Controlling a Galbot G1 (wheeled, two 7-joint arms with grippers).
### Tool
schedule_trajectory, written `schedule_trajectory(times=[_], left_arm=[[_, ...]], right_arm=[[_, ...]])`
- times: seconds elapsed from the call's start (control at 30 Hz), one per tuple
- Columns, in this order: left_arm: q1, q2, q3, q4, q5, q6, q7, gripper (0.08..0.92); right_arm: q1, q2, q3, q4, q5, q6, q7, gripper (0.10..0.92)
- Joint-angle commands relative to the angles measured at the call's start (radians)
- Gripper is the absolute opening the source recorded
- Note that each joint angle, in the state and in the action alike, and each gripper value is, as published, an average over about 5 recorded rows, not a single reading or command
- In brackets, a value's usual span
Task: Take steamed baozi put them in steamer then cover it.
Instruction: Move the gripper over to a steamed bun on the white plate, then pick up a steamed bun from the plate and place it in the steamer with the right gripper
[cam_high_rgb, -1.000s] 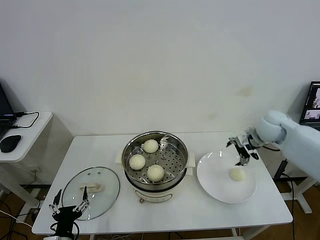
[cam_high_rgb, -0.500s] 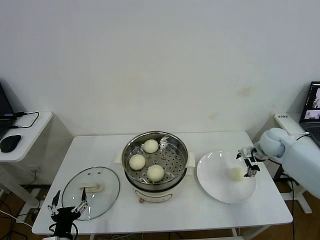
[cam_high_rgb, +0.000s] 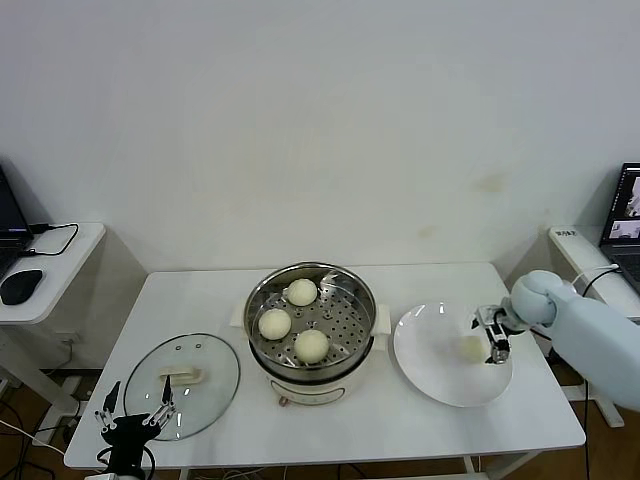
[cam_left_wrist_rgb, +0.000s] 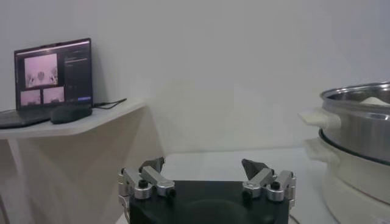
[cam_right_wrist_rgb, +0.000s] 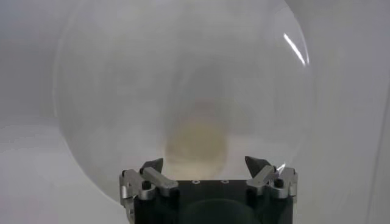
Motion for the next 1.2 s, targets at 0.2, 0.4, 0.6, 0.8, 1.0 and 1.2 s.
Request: schedule_trajectory(times=[0.2, 0.4, 0.6, 0.8, 1.0, 1.2], left_arm=[[0.001, -0.005, 0.002, 0.0, 0.001, -0.001, 0.0, 0.823], [0.004, -0.006, -0.001, -0.003, 0.001, -0.001, -0.001, 0.823], [0.002, -0.006, -0.001, -0.006, 0.001, -0.001, -0.001, 0.823], [0.001, -0.005, 0.0, -0.012, 0.0, 0.0, -0.001, 0.823], [-0.012, -0.007, 0.01, -0.022, 0.001, 0.011, 0.0, 0.823], [-0.018, -0.004, 0.013, -0.034, 0.0, 0.018, 0.002, 0.823]], right_arm=[[-0.027, 0.017, 0.018, -0.017, -0.014, -0.011, -0.003, 0.737], [-0.022, 0.013, 0.022, -0.013, -0.011, -0.008, -0.009, 0.645], [0.017, -0.008, 0.009, 0.013, 0.015, -0.008, -0.017, 0.589], [0.148, -0.07, -0.093, 0.095, 0.11, -0.042, -0.034, 0.558], [0.4, -0.1, -0.237, 0.182, 0.262, -0.104, -0.038, 0.56], [0.692, -0.041, -0.444, 0.257, 0.449, -0.194, -0.008, 0.568]])
